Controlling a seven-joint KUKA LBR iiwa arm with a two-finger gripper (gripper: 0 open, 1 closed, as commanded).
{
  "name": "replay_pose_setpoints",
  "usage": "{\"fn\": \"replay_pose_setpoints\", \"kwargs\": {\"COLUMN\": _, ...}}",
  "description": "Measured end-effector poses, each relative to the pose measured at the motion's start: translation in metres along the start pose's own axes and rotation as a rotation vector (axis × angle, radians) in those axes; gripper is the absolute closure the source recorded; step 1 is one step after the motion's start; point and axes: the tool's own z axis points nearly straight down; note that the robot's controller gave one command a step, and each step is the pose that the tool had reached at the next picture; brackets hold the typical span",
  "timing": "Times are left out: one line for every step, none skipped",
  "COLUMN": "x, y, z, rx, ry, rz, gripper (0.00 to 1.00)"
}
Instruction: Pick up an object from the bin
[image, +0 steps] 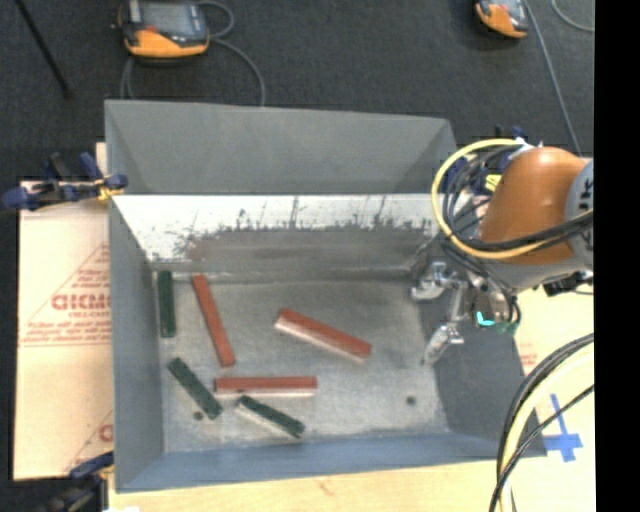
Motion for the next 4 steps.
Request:
{"fn": "replay_pose_setpoints", "kwargs": {"x": -0.002, "y": 0.000, "z": -0.004, "rx": 0.001, "ry": -0.007, "rz": -0.004, "gripper": 0.00}}
{"fn": "replay_pose_setpoints", "kwargs": {"x": -0.028, "y": 0.068, "z": 0.054, "rx": 0.001, "ry": -0.012, "rz": -0.007, "gripper": 0.00}}
{"fn": "replay_pose_setpoints", "kwargs": {"x": -0.031, "y": 0.082, "z": 0.059, "rx": 0.002, "ry": -0.018, "rz": 0.007, "gripper": 0.00}}
{"fn": "replay_pose_setpoints", "kwargs": {"x": -0.031, "y": 0.079, "z": 0.059, "rx": 0.002, "ry": -0.017, "rz": -0.005, "gripper": 0.00}}
